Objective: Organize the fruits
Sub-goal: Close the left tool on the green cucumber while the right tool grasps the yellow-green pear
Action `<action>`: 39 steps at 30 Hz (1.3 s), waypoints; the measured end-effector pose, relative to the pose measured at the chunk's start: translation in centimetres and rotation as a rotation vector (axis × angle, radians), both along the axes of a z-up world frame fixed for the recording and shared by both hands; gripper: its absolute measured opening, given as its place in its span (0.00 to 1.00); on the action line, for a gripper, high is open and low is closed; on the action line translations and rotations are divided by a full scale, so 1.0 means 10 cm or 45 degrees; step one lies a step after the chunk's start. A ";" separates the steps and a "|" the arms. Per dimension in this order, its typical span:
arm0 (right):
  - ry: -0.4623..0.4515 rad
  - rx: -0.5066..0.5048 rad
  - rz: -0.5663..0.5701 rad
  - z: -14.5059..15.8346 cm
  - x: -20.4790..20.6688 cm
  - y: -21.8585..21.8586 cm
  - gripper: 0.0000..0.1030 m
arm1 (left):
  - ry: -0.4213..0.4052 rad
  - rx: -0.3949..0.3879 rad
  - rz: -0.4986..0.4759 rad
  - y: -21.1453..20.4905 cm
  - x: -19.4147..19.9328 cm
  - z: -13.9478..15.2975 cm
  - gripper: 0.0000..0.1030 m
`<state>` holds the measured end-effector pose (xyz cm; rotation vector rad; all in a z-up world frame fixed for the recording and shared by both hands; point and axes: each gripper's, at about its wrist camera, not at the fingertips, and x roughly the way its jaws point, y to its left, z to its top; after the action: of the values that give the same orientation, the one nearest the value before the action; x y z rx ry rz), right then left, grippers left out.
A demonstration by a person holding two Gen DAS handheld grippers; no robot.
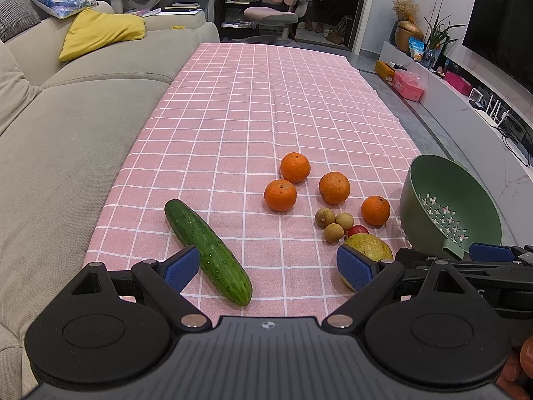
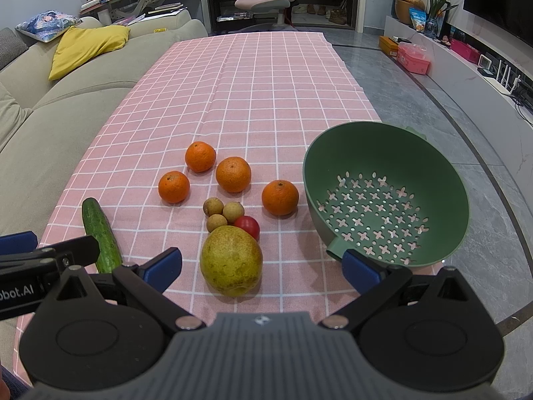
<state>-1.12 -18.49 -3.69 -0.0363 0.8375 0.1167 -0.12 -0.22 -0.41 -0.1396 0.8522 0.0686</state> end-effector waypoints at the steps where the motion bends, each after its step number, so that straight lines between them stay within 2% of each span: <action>1: -0.001 0.000 0.000 0.00 0.00 0.00 0.96 | 0.000 0.000 0.000 0.00 0.00 0.00 1.00; 11: 0.002 -0.005 0.004 -0.03 -0.01 -0.04 0.96 | 0.015 -0.006 0.010 0.01 0.02 -0.02 1.00; 20: 0.055 0.016 0.001 -0.20 0.12 -0.08 0.96 | 0.045 -0.150 0.086 0.41 0.09 -0.15 0.99; 23: 0.071 0.043 0.015 -0.27 0.17 -0.08 0.95 | 0.062 -0.217 0.103 0.52 0.15 -0.21 0.92; 26: 0.075 0.060 0.051 -0.33 0.22 -0.01 0.90 | 0.079 -0.263 0.144 0.61 0.22 -0.29 0.91; 29: 0.096 0.049 0.078 -0.42 0.28 0.09 0.89 | 0.117 -0.287 0.178 0.68 0.29 -0.39 0.86; 31: 0.108 0.041 0.086 -0.49 0.33 0.15 0.83 | 0.137 -0.308 0.186 0.72 0.34 -0.46 0.84; 36: 0.134 0.023 0.078 -0.61 0.43 0.24 0.81 | 0.178 -0.324 0.203 0.77 0.47 -0.60 0.80; 39: 0.148 0.018 0.071 -0.66 0.49 0.27 0.79 | 0.202 -0.353 0.201 0.78 0.53 -0.66 0.74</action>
<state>3.77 -15.81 -10.28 -0.0396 0.9516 0.1787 5.13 7.62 -7.05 -0.4668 1.0061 0.1104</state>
